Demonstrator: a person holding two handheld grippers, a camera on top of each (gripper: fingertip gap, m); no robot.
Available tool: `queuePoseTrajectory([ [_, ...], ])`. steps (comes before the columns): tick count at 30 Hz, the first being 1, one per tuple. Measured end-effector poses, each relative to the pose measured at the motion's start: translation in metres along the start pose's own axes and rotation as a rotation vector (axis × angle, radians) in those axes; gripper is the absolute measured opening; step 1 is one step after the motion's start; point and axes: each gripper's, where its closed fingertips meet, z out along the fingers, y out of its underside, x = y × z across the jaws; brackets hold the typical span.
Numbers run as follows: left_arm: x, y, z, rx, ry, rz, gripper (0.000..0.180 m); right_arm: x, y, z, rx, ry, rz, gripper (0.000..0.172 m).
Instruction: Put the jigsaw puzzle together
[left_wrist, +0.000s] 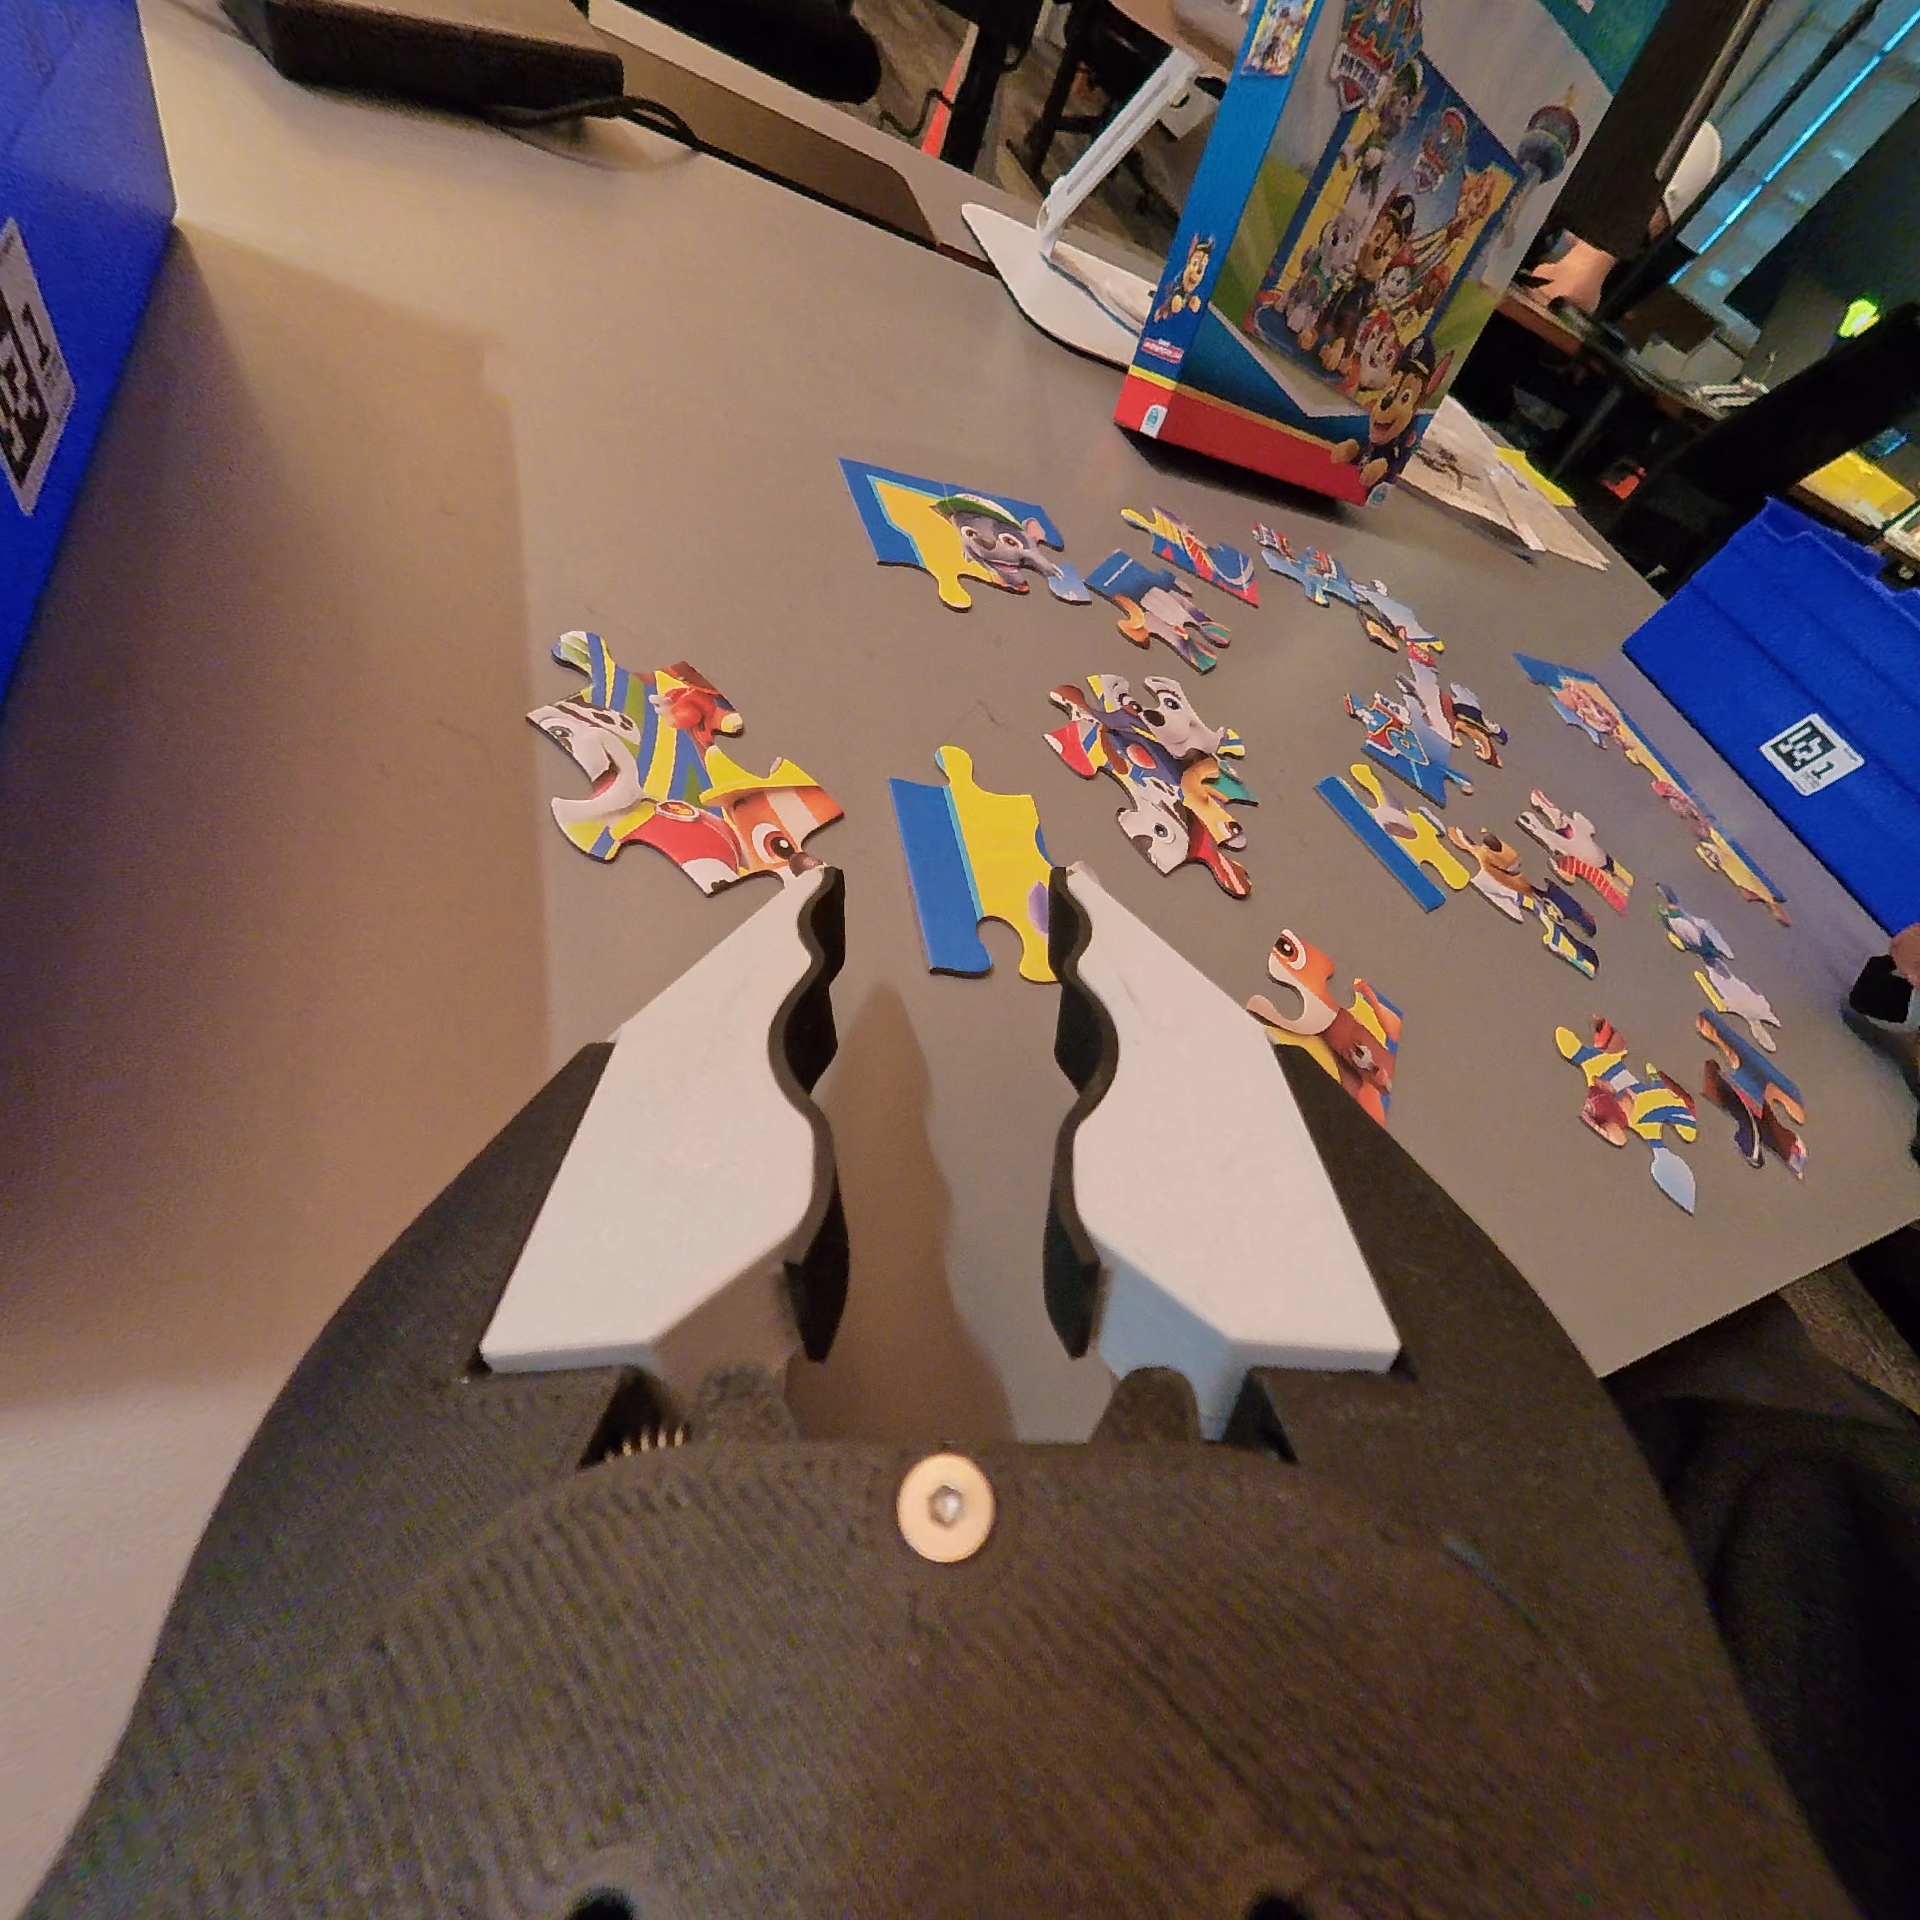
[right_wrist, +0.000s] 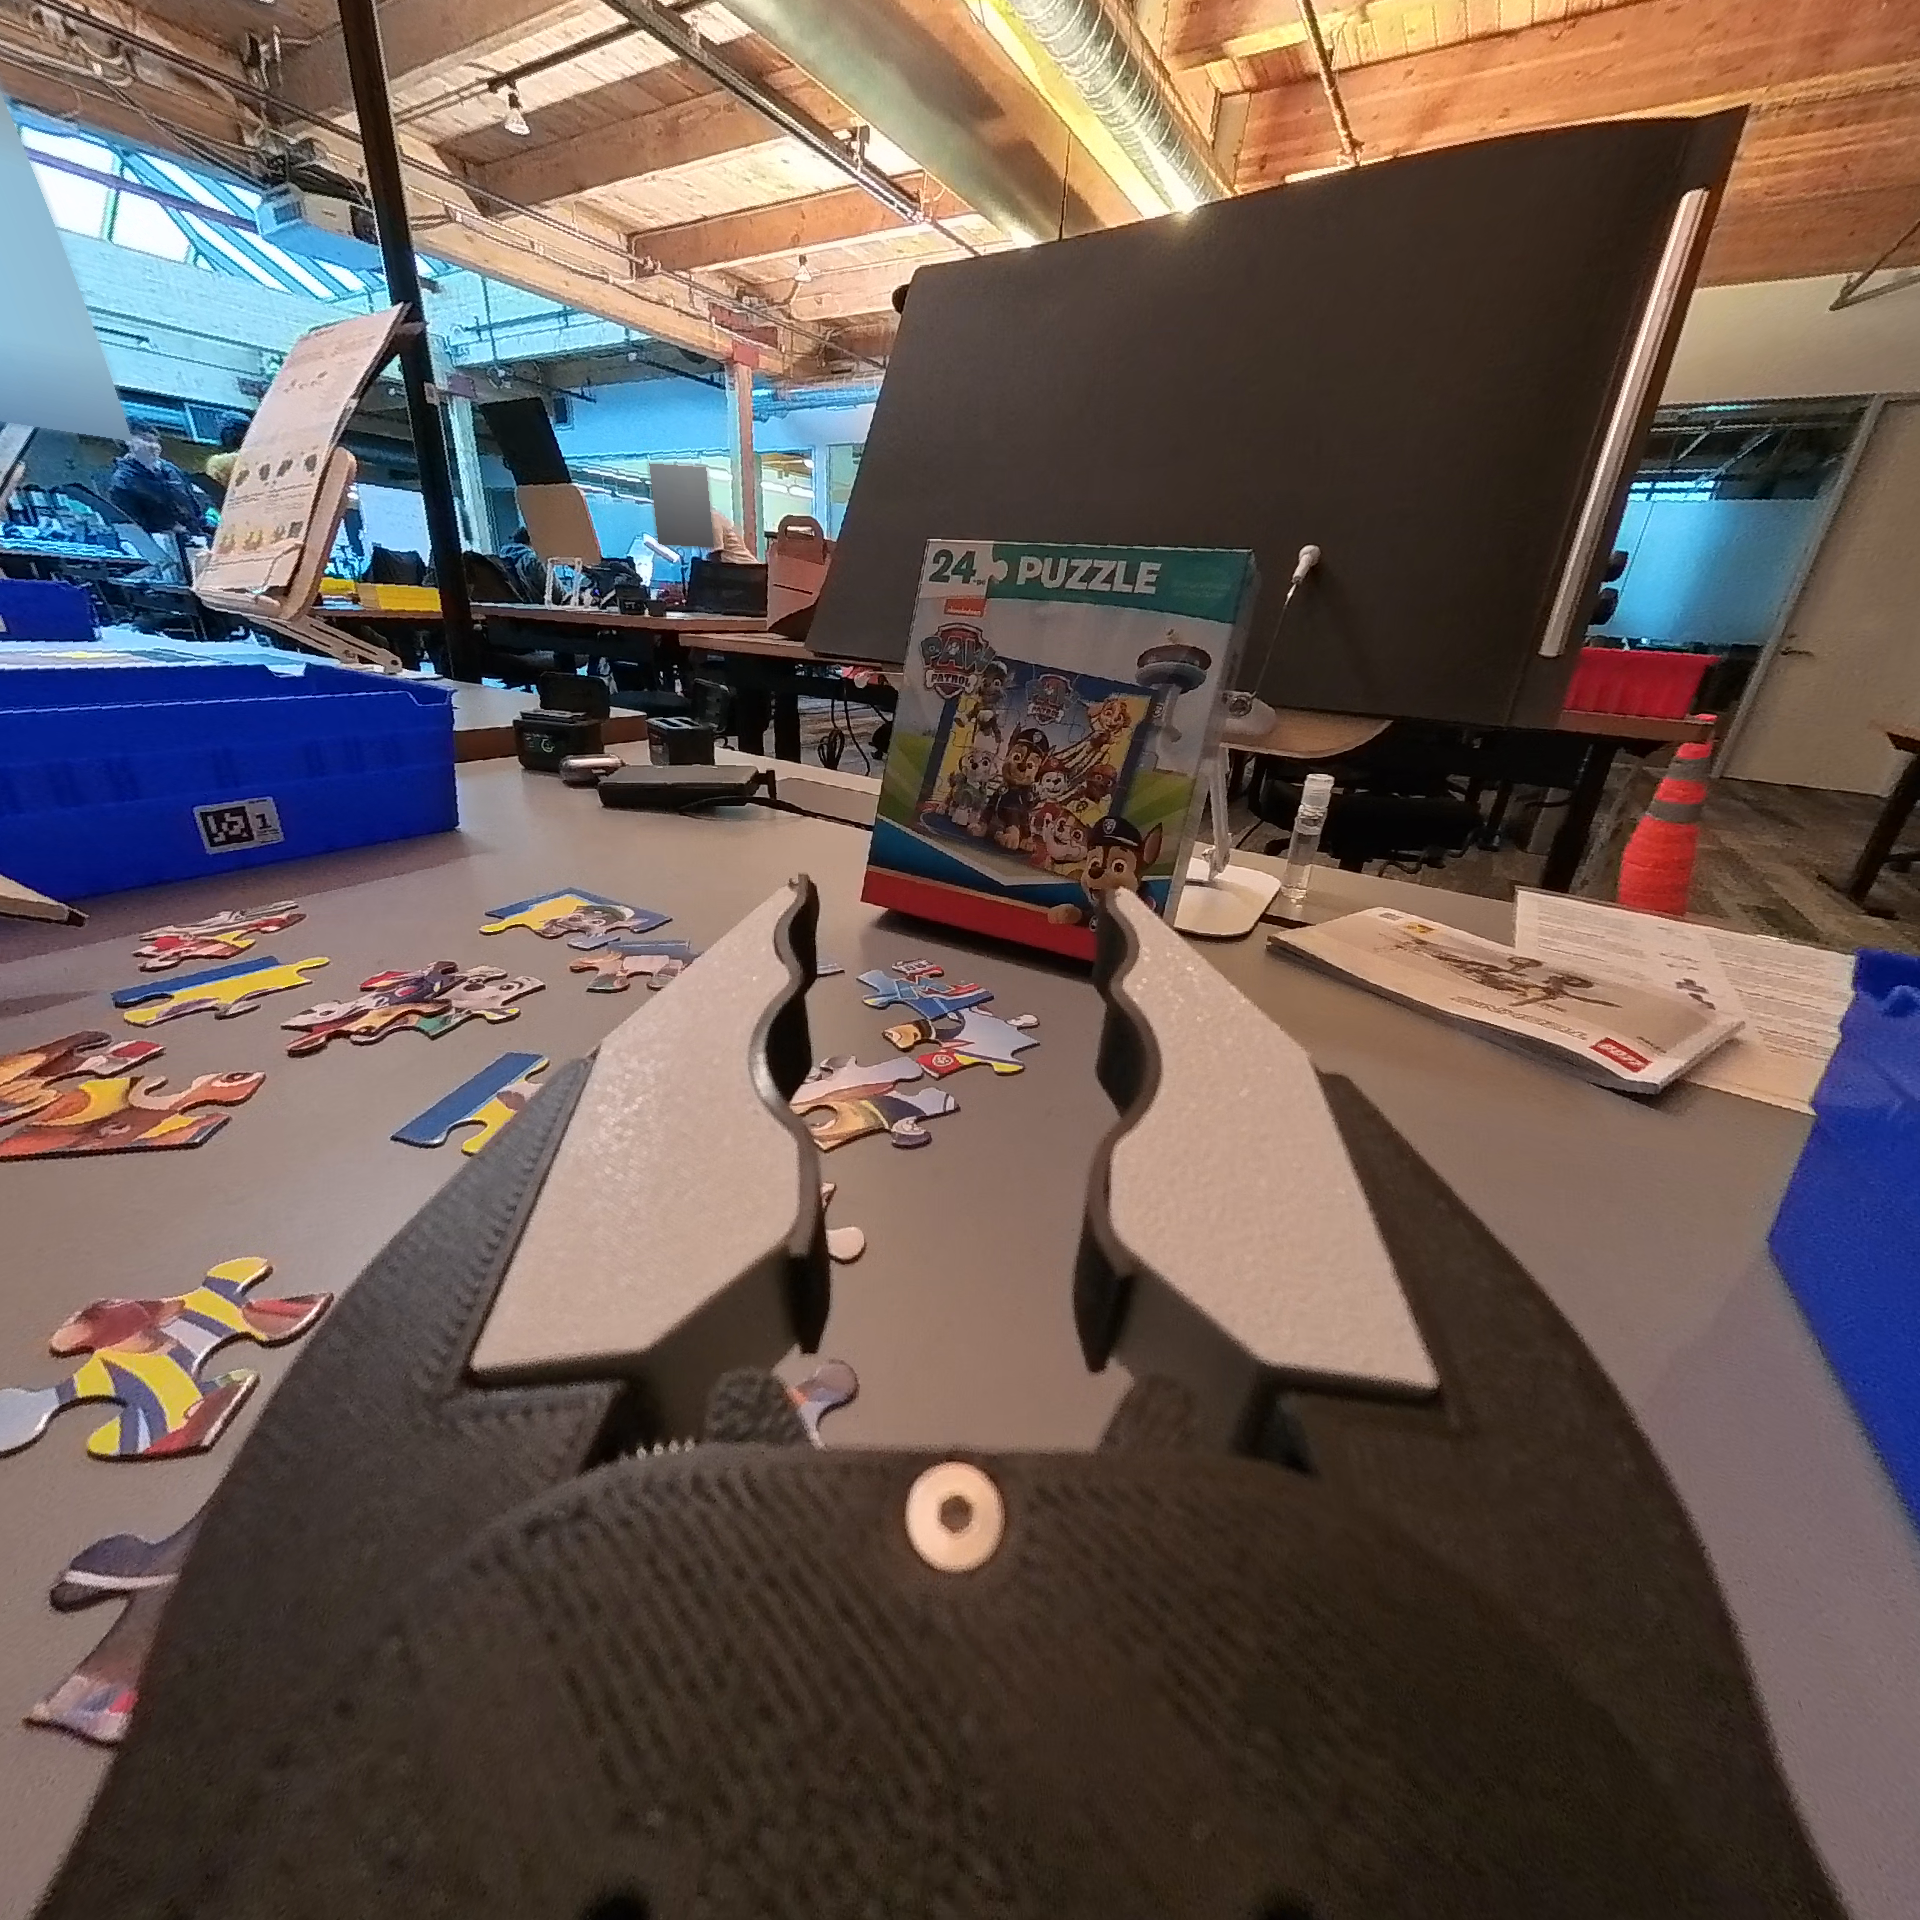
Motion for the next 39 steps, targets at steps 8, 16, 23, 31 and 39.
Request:
queuePoseTrajectory([
  [8,-0.001,0.000,0.000,-0.001,-0.003,0.000,0.037,-0.001,0.001,0.000,-0.002,-0.003,0.001,0.054],
  [16,0.017,0.003,0.011,-0.084,0.010,0.041,0.043,0.008,0.013,0.008,-0.083,0.071,-0.008,0.058],
  [23,0.080,-0.063,0.041,-0.071,-0.022,0.399,0.042,-0.114,-0.047,0.049,0.000,-0.246,0.043,0.047],
  [31,0.075,-0.115,0.118,-0.065,-0.361,0.678,0.000,-0.255,-0.074,0.075,-0.037,-0.486,-0.251,0.000],
  [39,0.079,-0.117,0.119,0.024,-0.516,0.705,0.000,-0.298,-0.068,0.088,-0.112,-0.496,-0.325,0.000],
])
